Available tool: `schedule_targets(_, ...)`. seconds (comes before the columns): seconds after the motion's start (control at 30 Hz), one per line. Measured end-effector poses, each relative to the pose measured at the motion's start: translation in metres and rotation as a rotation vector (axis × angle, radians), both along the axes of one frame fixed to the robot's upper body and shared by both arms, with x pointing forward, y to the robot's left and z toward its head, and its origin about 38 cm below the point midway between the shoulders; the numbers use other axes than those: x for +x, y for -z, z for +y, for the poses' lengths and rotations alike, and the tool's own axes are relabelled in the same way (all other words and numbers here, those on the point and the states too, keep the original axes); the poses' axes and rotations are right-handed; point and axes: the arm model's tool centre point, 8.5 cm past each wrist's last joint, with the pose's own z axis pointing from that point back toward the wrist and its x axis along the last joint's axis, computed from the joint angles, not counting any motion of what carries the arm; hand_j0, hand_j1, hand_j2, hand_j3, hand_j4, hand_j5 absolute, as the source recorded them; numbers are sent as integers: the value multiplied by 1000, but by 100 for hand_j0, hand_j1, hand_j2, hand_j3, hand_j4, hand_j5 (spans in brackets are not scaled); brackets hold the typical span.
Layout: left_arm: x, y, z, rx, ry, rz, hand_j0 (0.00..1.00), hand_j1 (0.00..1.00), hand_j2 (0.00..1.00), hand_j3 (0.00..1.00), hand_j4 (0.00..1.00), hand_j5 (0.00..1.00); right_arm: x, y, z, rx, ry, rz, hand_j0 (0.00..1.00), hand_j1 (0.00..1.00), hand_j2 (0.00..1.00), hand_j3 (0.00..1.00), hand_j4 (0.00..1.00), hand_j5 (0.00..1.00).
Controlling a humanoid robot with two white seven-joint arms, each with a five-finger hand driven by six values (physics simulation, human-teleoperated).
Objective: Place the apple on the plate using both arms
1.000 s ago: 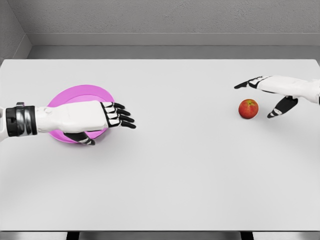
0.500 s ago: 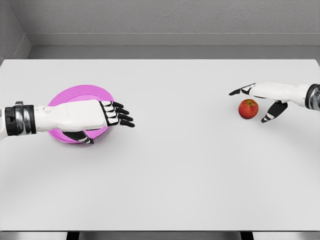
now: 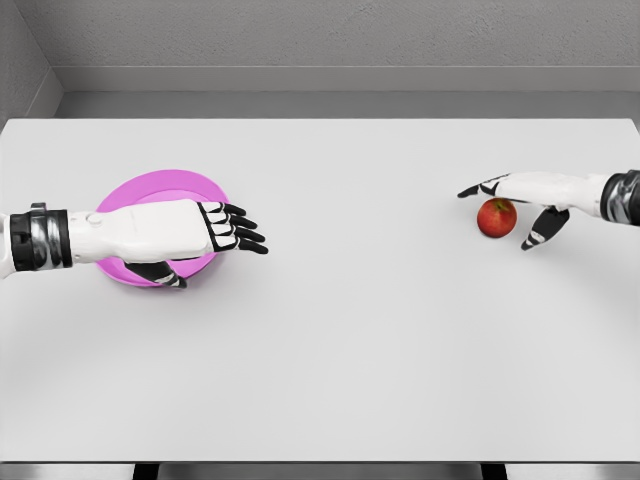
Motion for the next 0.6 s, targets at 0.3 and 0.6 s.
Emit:
schedule_targets(0.3,0,0,0,0,1,1,100,100,100,100,100,100,4,3,-2,5,18,7,92,92,92,92,92,92)
schedule_targets(0.6,0,0,0,0,1,1,100,100,100,100,100,100,6,5,4,16,11,9,71,71,71,71,71,71)
